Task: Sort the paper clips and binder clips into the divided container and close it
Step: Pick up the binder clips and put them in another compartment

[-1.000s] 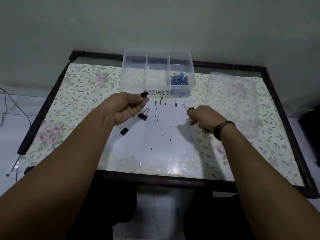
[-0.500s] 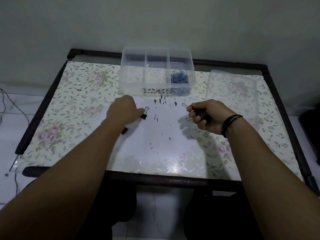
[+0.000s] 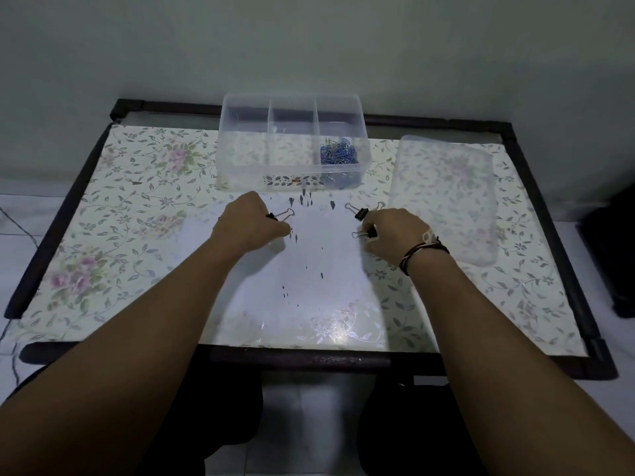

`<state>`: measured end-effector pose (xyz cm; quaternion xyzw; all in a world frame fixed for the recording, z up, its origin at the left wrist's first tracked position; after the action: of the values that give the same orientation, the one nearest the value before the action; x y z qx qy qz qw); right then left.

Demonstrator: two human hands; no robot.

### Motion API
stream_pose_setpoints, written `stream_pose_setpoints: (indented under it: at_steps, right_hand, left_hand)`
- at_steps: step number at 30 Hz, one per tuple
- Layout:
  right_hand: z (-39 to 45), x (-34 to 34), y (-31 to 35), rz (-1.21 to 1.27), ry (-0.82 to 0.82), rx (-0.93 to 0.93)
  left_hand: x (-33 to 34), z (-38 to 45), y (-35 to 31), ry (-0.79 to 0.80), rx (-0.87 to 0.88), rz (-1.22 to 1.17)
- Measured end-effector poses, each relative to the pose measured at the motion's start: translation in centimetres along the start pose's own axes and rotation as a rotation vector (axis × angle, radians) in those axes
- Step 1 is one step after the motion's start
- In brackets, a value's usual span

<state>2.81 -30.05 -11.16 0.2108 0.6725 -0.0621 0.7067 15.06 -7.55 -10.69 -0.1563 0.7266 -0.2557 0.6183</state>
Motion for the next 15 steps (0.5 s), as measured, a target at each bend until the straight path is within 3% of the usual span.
stream_pose_setpoints:
  at_steps: [10,15]
  right_hand:
    - [0.2,0.4,0.3,-0.018,-0.061,-0.013]
    - [-0.3,1.7,0.4,-0.033,0.086,0.009]
  left_hand:
    - [2.0,-0.8,0.5,0.312,-0.242,-0.509]
    - [2.8,-1.5,0.0,0.42,-0.423,-0.732]
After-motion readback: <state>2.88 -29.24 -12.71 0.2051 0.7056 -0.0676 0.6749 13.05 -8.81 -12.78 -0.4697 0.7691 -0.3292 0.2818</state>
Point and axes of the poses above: each hand's wrist, its own z-axis towards the middle knuckle, its own x-axis out of the palm, y = z × x, the point moved 10 cm from there along z, towards the middle knuckle, and after that the axes turned 15 degrees about -y, right-handed, at the moved point
